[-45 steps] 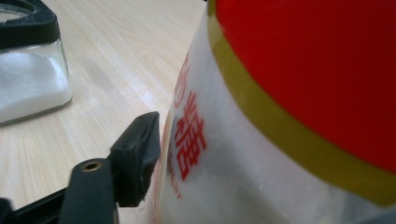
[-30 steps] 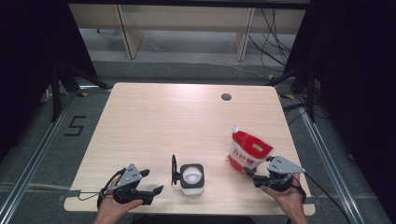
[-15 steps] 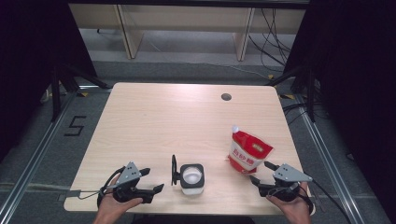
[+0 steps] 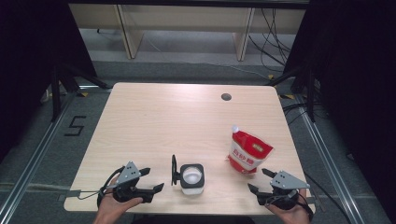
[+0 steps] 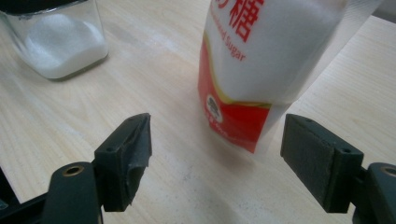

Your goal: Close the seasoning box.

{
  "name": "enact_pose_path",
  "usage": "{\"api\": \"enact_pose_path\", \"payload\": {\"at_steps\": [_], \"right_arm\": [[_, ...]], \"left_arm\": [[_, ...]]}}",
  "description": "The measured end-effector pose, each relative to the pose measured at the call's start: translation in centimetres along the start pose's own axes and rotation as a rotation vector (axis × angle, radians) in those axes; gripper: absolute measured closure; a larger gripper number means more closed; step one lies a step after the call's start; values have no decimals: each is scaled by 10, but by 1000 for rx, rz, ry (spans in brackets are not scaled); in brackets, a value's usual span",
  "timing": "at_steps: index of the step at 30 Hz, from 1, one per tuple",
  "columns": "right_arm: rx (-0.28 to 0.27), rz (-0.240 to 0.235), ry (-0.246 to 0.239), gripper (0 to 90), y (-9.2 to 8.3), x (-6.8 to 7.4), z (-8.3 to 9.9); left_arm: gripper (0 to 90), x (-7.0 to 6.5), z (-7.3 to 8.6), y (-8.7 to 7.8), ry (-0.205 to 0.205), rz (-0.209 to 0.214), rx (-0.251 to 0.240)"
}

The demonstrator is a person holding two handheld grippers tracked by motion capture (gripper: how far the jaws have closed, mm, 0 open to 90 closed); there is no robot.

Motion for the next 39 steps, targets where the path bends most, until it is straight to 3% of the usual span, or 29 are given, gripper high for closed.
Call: {"api": "enact_pose_path", "payload": {"at_steps": [1, 5, 7, 10, 11, 14, 15, 16, 17, 22, 24, 25, 26, 27, 29, 30, 32, 33, 36, 39], "right_arm": [[6, 2, 0, 255, -1, 1, 1], [10, -13, 26, 254, -3, 4, 1], [22, 5, 27, 255, -4, 4, 3], [21, 10, 6, 257, -3, 4, 3], [16, 12, 1, 258, -3, 4, 2], [13, 10, 3, 258, -3, 4, 2], [21, 0, 13, 260, -3, 6, 3], [22, 1, 19, 261, -3, 6, 3], [12, 21, 7, 260, -4, 4, 2], [7, 17, 11, 262, -4, 3, 2], [27, 9, 41, 262, -4, 7, 4], [22, 4, 31, 262, -3, 6, 3], [19, 6, 28, 264, -3, 6, 3], [19, 3, 26, 264, -3, 6, 3], [13, 19, 10, 264, -3, 4, 3], [24, 3, 31, 264, -3, 7, 3], [18, 13, 16, 265, -3, 5, 3], [18, 12, 15, 265, -3, 5, 3], [23, -10, 27, 265, -2, 8, 3], [18, 9, 12, 265, -2, 5, 3]], "left_arm": [[253, 0, -1, -1, 19, 7, -2], [439, -4, -4, -4, 32, 22, -14], [556, -7, -6, -5, 11, 26, -25], [736, -10, -12, -7, 28, 26, -29], [792, -11, -15, -8, 58, 23, -28], [888, -16, -20, -8, 69, 25, -33], [891, -19, -23, -8, 76, 34, -37], [892, -19, -25, -8, 110, 43, -39], [893, -19, -25, -8, 110, 43, -39], [894, -26, -35, -8, 120, 51, -36], [894, -32, -44, -8, 133, 68, -54], [894, -32, -46, -9, 130, 59, -54], [894, -33, -50, -8, 152, 68, -63], [894, -36, -51, -8, 125, 72, -63], [894, -38, -54, -8, 142, 67, -61], [893, -38, -55, -8, 159, 64, -58], [893, -41, -56, -6, 154, 71, -58], [893, -39, -57, -6, 183, 60, -50], [893, -38, -61, -7, 173, 57, -55], [893, -38, -64, -8, 185, 59, -50]]}}
Point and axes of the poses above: each handheld gripper's, and its own axes: y roughly forward along the jaws, z roughly out of its underside, x roughly to its left, the point moved 8 cm from there along y, roughly forward along the jaws
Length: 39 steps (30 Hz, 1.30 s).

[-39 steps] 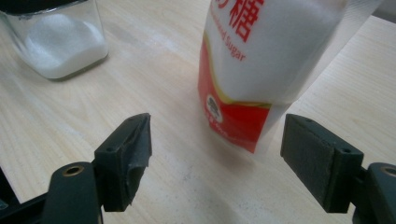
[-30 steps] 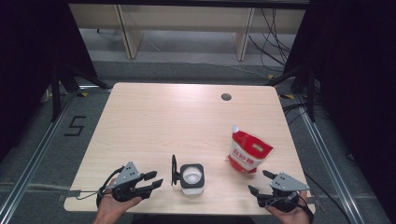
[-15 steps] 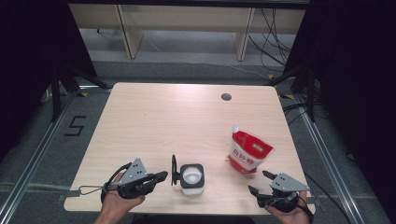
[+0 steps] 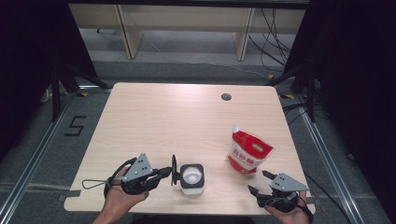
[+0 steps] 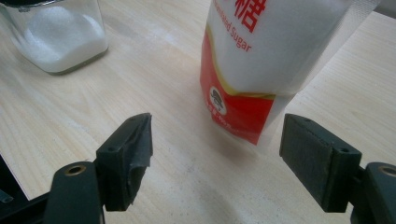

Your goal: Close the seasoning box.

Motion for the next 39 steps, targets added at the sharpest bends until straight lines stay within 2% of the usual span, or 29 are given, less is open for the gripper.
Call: {"api": "enact_pose_path", "payload": {"at_steps": [1, 2, 3, 8, 10, 11, 13, 14, 18, 28, 29, 33, 34, 38, 39], "right_arm": [[-4, 8, -8, 265, 0, -1, 0], [-1, 9, -10, 265, 0, -1, 0], [-2, 8, -11, 265, 0, -1, 0], [-1, 13, -9, 265, 0, -2, 0], [1, 17, 2, 266, -1, -2, 0], [-1, 14, -10, 266, -1, -2, -1], [6, 16, 18, 266, -1, -1, 0], [-3, 17, -17, 266, 0, -3, -1], [-2, 14, -17, 266, 0, -3, -1], [-1, 17, -12, 266, -1, -3, -1], [0, 18, -13, 266, -1, -3, -1], [4, 19, -17, 267, -1, -3, 0], [4, 22, -21, 267, -1, -3, 0], [1, 18, -8, 267, -1, -3, -1], [6, 22, -11, 268, -2, -3, 0]], "left_arm": [[893, 0, -3, -1, 2, 3, -3], [893, 2, -5, -2, 27, 3, 4], [892, 1, -7, -2, 12, 1, -4], [892, 3, -14, -5, 43, -9, 8], [892, 3, -18, -5, 51, 2, 17], [892, 2, -19, -5, 56, 2, 19], [892, 1, -21, -4, 63, 6, 27], [892, 1, -22, -3, 71, 12, 29], [892, -4, -24, 1, 75, 23, 32], [891, -17, -25, 26, 78, 70, 60], [891, -20, -24, 34, 80, 87, 63], [891, -24, -22, 42, 85, 96, 81], [890, -28, -20, 49, 81, 112, 86], [890, -32, -15, 57, 95, 124, 112], [890, -34, -15, 59, 81, 130, 109]]}}
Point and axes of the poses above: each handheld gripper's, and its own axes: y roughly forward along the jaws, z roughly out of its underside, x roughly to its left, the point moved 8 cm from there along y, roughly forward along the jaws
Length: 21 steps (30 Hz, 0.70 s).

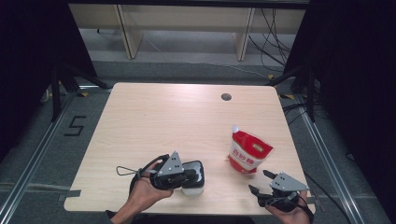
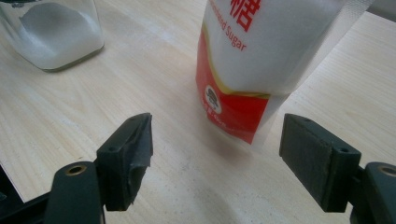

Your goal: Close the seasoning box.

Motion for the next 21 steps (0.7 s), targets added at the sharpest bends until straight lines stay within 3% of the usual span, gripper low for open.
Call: {"api": "enact_pose_path", "payload": {"at_steps": [9, 11, 13, 18, 21], "right_arm": [[0, 2, -14, 269, 1, 0, 0], [0, 3, -13, 269, 1, 0, 0], [2, 0, -7, 269, 1, 1, 0], [2, 0, -11, 269, 1, 1, 0], [4, 0, -9, 269, 1, 0, 0]], "left_arm": [[888, 0, 7, 9, 2, 10, 35], [883, 0, 8, 9, -20, 6, 17], [867, 1, 8, 8, -11, 12, 14], [734, 7, 1, -6, -89, 19, -60], [660, 12, 2, -15, -100, 11, -78]]}}
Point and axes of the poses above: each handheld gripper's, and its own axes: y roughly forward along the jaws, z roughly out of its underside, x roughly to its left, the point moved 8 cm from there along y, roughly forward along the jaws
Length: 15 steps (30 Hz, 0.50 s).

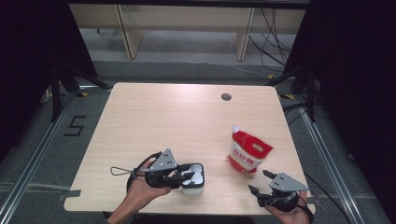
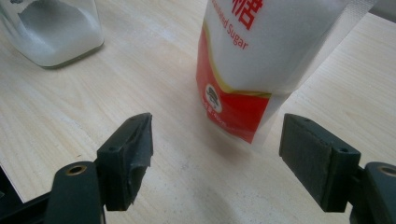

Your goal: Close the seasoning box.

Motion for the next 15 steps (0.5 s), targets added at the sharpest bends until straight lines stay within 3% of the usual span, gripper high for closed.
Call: {"api": "enact_pose_path", "payload": {"at_steps": [4, 10, 11, 13, 15], "right_arm": [[1, 1, 4, 269, 1, 1, 0], [3, 0, 6, 269, 1, 2, 0], [-5, -1, -13, 269, 1, 1, -1], [-4, -4, -5, 269, 0, 1, -1], [-6, -5, -4, 268, 0, 1, -1]], "left_arm": [[583, 2, 5, -9, -33, -14, -2], [490, 1, 14, -15, -39, -6, -18], [472, 3, 19, -17, -36, -9, -6], [437, 7, 27, -20, -68, -23, -13], [402, 11, 33, -25, -68, -42, 9]]}}
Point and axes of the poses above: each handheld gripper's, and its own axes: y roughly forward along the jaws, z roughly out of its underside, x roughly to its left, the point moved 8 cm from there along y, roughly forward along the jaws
